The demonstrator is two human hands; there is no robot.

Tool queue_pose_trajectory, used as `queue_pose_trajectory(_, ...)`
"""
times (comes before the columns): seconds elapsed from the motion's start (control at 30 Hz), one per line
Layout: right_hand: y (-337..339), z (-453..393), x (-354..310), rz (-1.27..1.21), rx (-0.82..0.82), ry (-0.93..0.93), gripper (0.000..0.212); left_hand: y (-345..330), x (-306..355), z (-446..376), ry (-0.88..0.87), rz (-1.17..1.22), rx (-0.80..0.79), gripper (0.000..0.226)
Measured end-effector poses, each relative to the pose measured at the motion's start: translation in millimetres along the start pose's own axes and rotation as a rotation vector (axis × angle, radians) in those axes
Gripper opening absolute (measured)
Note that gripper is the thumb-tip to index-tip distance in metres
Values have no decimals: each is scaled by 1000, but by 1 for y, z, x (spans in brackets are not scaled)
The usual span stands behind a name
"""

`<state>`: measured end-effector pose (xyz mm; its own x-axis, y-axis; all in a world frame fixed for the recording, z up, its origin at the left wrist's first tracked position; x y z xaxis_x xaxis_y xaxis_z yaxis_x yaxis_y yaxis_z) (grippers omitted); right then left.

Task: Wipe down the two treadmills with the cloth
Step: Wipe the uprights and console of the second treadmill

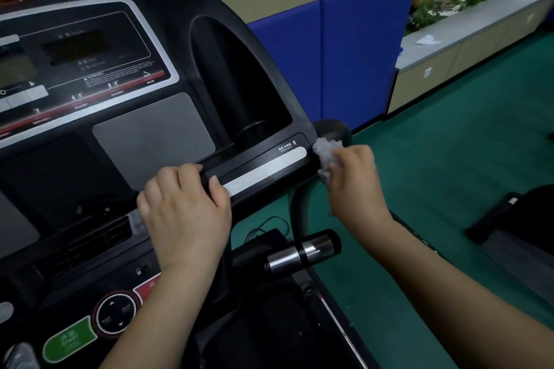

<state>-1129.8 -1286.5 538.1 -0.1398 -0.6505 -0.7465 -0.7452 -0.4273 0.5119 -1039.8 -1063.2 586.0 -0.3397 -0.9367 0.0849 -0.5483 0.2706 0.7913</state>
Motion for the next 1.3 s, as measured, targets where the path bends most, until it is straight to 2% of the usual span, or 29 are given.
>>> queue_pose_trajectory(0.07, 17, -5, 11, -114, 193, -94, 17, 0, 0, 0, 0, -5, 6, 25)
queue_pose_trajectory(0.13, 23, -11, 15, -161, 256, -114, 27, 0, 1, -1, -1, -12, 13, 25)
queue_pose_trajectory(0.23, -3, -19, 7, -58, 60, 78, 35, 0, 1, -1, -5, -18, 17, 24)
queue_pose_trajectory(0.3, -13, -31, 18, -8, 29, 110, 37, 0, 1, -1, -3, -15, 19, 24)
queue_pose_trajectory(0.5, -7, -52, 47, -170, 98, -236, 34, 1, 1, 0, -5, -24, 5, 25)
queue_pose_trajectory(0.57, -14, -25, 40, -203, 131, -222, 30, 2, 2, 0, -10, -1, 18, 24)
queue_pose_trajectory(0.63, -22, 4, 34, -185, 72, -129, 32, 4, 8, 2, -26, 44, 30, 26)
queue_pose_trajectory(0.7, -20, 7, 44, -88, 36, -54, 33, 4, 23, 5, -87, 92, 16, 30)
queue_pose_trajectory(0.77, -7, -7, 68, 31, 23, -67, 28, 3, 43, 8, -191, 137, -9, 36)
queue_pose_trajectory(0.97, 62, -19, 138, 363, 139, -92, 33, -14, 104, 5, -467, 138, -104, 48)
queue_pose_trajectory(1.07, 52, -13, 143, 325, 27, -77, 5, -31, 124, -6, -485, 40, -155, 56)
queue_pose_trajectory(1.13, 30, -12, 142, 247, -129, -87, 16, -40, 128, -10, -480, -40, -168, 58)
queue_pose_trajectory(1.23, -6, -10, 152, 213, -458, -262, 17, -46, 129, -9, -490, -128, -140, 58)
queue_pose_trajectory(1.3, -20, -13, 156, 283, -552, -282, 20, -48, 131, -8, -492, -158, -119, 57)
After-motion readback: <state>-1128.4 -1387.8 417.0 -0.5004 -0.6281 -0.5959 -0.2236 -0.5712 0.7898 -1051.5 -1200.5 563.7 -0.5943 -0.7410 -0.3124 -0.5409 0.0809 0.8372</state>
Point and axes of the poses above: each hand's wrist, its own z-axis away from the middle knuckle, its own y-axis out of the back of the hand, x = y × z, the point moved 4 cm from there along -z, towards the middle knuckle, and after that the axes turned 6 degrees about -z, right-handed, at the moved point
